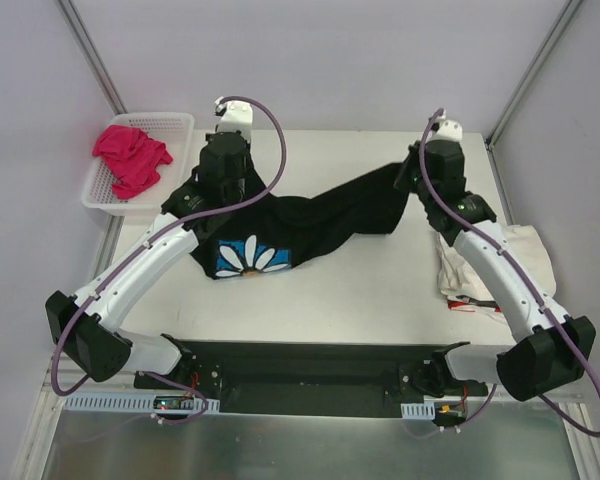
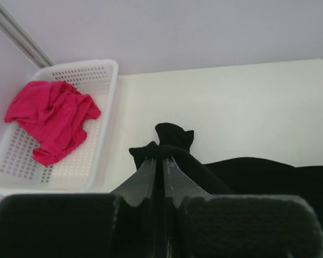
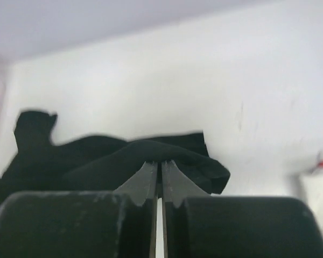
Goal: Fold and stack the t-shirts
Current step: Flatten out the tshirt
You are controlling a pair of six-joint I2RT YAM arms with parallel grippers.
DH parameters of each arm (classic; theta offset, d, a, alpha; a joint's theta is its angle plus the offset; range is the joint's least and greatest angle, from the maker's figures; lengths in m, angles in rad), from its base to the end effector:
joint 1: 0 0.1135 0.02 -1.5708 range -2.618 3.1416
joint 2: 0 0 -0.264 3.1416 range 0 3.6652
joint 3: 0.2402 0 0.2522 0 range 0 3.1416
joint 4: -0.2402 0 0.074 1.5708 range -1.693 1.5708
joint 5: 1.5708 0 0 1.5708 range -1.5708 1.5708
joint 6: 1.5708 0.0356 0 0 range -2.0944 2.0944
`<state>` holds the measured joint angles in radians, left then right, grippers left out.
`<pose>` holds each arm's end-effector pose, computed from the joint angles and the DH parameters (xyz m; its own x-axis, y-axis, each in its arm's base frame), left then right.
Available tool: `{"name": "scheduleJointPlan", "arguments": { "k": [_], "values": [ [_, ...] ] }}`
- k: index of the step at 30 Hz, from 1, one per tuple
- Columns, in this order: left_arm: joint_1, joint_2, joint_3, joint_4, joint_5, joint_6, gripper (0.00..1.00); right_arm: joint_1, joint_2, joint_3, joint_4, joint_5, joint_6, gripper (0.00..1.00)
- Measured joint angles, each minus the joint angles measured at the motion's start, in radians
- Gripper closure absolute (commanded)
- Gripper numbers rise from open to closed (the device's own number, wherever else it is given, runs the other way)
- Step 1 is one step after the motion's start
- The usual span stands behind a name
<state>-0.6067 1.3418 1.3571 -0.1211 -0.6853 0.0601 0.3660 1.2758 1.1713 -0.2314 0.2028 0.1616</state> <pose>0.2635 -0.1554 0.4236 -0.0911 0.1199 -0.9886 -0.0703 0.9895 0.1264 0.2789 0.0992 0.3643 -0.3316 0.0417 -0.9425 -0.1212 0.9889 0.0864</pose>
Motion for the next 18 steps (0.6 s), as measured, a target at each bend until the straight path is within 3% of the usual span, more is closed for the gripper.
{"name": "scheduleJointPlan", "arguments": {
  "k": [9, 18],
  "values": [
    [0.0, -0.09, 0.088, 0.104, 0.003, 0.172, 1.0, -0.001, 0.062, 0.397, 0.073, 0.136, -0.286, 0.99],
    [0.0, -0.153, 0.295, 0.169, 0.056, 0.322, 1.0, -0.002, 0.044, 0.519, 0.081, 0.159, -0.464, 0.99]
  ]
}}
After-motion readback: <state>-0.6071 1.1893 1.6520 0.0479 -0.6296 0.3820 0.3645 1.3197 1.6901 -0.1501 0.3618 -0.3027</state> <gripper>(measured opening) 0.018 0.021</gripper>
